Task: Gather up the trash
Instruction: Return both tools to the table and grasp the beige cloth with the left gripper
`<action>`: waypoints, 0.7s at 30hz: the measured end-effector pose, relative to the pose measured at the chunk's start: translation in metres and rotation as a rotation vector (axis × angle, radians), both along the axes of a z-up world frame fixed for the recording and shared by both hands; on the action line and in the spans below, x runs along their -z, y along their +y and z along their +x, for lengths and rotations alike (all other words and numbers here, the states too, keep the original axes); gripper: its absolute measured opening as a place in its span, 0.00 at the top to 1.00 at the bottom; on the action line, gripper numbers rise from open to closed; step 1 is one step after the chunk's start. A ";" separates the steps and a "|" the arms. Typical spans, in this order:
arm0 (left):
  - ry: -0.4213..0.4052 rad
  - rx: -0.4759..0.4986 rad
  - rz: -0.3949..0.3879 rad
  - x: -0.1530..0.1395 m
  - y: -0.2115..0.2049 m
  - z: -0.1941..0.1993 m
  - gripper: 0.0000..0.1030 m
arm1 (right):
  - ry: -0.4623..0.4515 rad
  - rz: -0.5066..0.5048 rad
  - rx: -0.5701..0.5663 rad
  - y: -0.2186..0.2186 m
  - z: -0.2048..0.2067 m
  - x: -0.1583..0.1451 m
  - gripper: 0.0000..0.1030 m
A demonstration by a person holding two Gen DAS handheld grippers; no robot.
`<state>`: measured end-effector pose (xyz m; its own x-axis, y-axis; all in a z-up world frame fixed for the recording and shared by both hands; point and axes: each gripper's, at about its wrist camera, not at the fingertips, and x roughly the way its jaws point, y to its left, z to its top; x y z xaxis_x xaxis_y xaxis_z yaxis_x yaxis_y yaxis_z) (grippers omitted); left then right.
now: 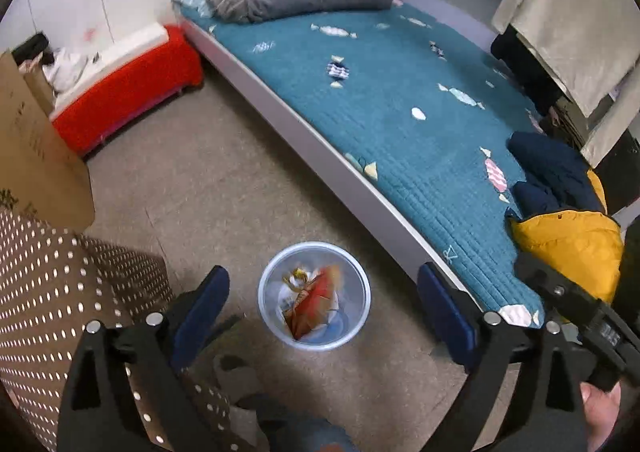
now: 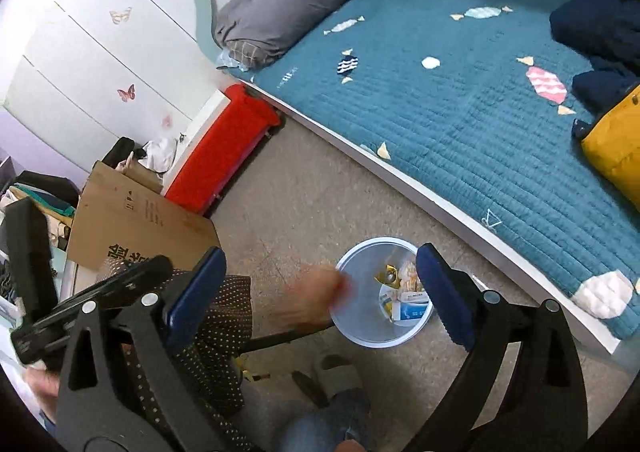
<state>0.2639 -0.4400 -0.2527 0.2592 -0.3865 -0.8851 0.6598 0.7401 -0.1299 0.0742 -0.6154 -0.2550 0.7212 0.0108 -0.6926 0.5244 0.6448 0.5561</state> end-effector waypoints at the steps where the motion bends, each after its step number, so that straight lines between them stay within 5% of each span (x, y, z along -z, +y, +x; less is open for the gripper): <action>1: -0.002 -0.006 -0.012 -0.003 0.003 -0.001 0.10 | -0.002 -0.006 -0.002 0.001 -0.001 -0.003 0.08; 21: -0.279 -0.100 -0.140 -0.112 0.128 -0.075 0.10 | -0.104 -0.151 -0.148 0.118 -0.006 -0.098 0.06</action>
<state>0.1894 -0.3118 -0.1409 0.5271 -0.4596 -0.7148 0.6092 0.7908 -0.0593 0.0685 -0.4978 -0.1574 0.7869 0.0241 -0.6166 0.3627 0.7903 0.4938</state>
